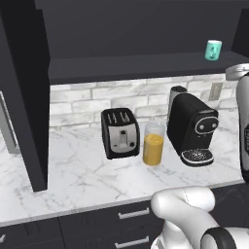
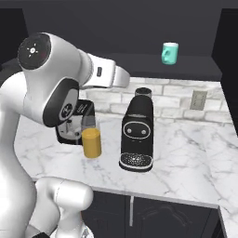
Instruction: There is a tray on the dining counter. Grab the cup, mug, and pitcher and place them on the tray. The pitcher may be placed next to the tray if it cannot fit the tray.
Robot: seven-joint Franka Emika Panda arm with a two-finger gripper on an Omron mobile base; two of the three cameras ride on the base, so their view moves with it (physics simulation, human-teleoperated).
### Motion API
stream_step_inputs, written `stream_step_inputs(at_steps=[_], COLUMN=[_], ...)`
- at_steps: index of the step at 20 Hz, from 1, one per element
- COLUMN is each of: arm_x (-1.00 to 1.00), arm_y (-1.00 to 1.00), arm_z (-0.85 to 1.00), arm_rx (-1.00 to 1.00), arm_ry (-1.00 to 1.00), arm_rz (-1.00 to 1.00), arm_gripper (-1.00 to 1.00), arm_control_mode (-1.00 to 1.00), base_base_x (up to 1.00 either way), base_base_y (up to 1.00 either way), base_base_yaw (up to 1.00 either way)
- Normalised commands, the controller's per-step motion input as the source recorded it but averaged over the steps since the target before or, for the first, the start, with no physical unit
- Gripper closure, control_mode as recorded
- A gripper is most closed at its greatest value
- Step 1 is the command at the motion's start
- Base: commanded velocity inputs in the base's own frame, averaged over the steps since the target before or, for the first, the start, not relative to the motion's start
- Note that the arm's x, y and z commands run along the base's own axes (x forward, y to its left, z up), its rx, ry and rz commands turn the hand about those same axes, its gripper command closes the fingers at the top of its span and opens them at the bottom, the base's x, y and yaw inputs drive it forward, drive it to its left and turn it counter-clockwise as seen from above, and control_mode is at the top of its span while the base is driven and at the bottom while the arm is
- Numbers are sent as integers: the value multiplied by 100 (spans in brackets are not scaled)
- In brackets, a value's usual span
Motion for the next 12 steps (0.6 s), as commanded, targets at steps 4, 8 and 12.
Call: stream_step_inputs(at_steps=[4,8,12], arm_x=[48,46,45], arm_y=[-9,-4,-14], arm_z=[6,6,1], arm_rx=[2,0,0], arm_ry=[-1,0,0], arm_rz=[2,0,0], arm_gripper=[-100,-100,-100], arm_control_mode=[-100,-100,-100], base_base_x=[0,0,0], base_base_y=[0,0,0], base_base_yaw=[0,0,0])
